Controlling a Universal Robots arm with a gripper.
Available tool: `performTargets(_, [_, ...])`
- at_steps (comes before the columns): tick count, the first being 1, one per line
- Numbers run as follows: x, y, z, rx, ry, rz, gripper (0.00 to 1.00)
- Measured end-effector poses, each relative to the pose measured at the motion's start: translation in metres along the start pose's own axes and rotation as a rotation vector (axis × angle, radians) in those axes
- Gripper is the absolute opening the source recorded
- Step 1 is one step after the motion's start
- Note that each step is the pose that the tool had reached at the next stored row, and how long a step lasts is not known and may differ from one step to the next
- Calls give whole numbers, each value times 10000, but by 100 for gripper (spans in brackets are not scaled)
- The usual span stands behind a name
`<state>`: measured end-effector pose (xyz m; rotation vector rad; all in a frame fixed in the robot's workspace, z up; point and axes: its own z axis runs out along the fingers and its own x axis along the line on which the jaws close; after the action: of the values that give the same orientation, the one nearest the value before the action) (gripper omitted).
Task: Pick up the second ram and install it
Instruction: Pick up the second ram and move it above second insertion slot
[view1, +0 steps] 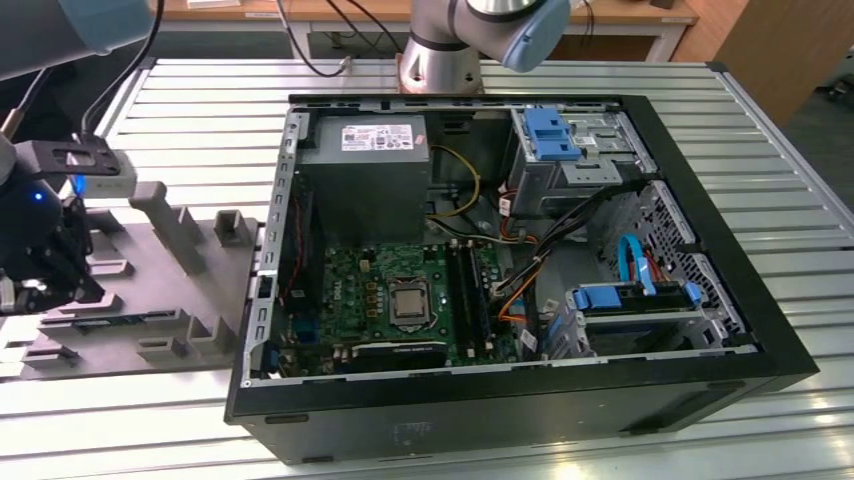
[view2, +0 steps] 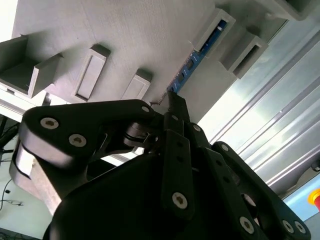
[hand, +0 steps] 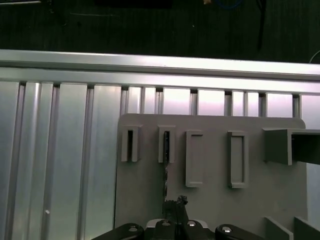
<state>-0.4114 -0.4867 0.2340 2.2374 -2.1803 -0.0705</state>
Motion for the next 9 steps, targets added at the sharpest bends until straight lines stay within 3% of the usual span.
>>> performTargets(3, [44,1,10,1,-46,11,11])
performTargets(9, [128,10,28,18,-338,-2,11])
